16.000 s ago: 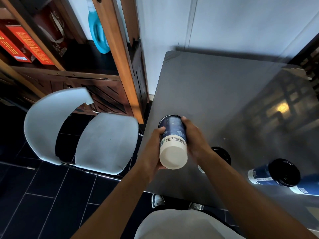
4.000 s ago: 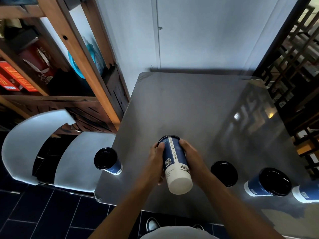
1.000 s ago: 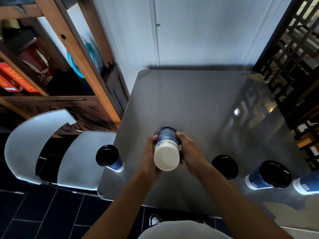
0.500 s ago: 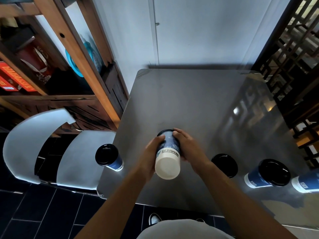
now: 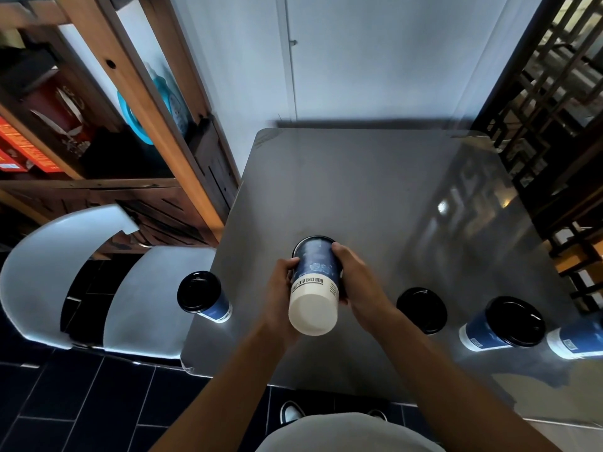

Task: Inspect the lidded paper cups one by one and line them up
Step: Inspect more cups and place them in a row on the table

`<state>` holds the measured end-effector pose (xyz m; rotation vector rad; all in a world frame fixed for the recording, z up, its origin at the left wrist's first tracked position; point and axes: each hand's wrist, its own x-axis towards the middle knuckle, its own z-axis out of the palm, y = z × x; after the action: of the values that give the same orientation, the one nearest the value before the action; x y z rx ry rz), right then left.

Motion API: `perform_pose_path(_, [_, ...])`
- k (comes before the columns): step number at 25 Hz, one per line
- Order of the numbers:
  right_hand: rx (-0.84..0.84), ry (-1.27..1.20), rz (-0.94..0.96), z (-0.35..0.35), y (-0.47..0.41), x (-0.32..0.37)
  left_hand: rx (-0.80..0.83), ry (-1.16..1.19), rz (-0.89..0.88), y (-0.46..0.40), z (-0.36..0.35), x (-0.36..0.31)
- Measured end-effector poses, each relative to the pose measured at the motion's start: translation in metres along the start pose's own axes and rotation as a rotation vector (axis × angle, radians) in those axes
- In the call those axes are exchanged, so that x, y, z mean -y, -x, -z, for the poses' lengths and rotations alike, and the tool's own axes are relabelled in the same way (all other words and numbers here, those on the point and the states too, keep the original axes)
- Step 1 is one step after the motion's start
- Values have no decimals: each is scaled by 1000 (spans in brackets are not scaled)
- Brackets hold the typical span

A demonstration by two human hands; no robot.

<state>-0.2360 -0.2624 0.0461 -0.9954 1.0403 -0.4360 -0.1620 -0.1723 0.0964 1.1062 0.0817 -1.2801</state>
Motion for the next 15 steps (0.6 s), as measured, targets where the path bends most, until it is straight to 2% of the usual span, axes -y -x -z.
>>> perform_pose_path(3, [12,7,21,1,0,-1,19,-1,9,2,2,0])
perform_pose_path(7, [-17,37,39,2,-5,-4,-104,-128,-50,-7,3,-1])
perform_pose_path(11, [-64,90,70,0,-9,-10,-34,-244,-22,-2,5,-4])
perform_pose_path(15, [-33,29,35,-2,-6,-9,-19,-99,-11,-4,12,-4])
